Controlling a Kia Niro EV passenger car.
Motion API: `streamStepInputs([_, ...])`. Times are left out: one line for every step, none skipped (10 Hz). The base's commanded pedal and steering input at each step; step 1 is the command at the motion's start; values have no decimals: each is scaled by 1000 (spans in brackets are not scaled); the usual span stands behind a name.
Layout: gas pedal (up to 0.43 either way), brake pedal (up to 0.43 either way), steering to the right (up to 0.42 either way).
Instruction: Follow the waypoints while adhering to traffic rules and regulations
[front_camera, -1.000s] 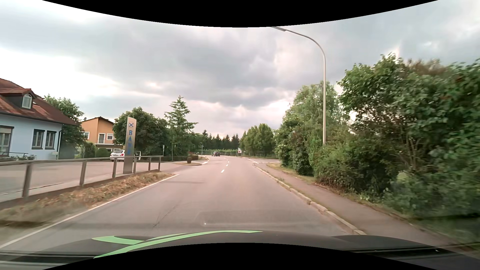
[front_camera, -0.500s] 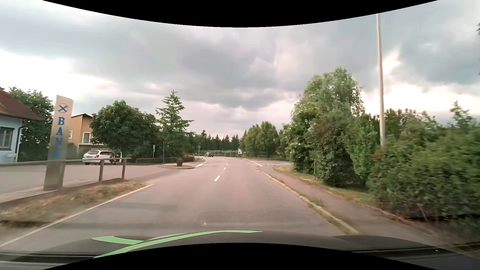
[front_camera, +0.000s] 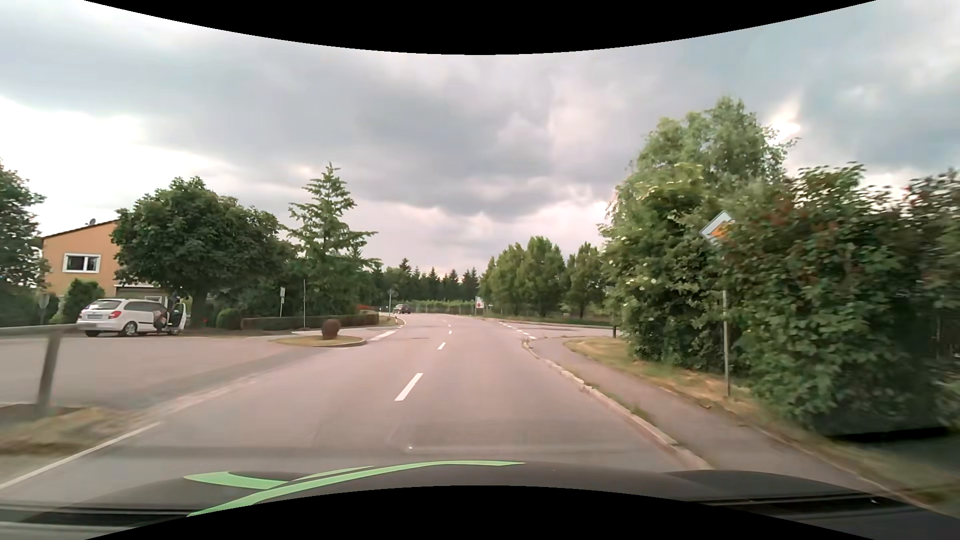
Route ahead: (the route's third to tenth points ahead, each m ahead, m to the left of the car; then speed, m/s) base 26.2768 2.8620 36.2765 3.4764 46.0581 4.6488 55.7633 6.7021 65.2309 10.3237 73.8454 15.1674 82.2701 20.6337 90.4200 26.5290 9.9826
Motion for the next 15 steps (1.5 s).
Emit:
streamStepInputs([118, 0, 4])
streamStepInputs([118, 0, 5])
streamStepInputs([118, 0, 4])
streamStepInputs([118, 0, 4])
streamStepInputs([118, 0, 4])
streamStepInputs([118, 0, 4])
streamStepInputs([118, 0, 3])
streamStepInputs([118, 0, 3])
streamStepInputs([118, 0, 2])
streamStepInputs([118, 0, 1])
streamStepInputs([118, 0, 0])
streamStepInputs([118, 0, 0])
streamStepInputs([118, 0, -1])
streamStepInputs([110, 0, -2])
streamStepInputs([87, 0, -6])
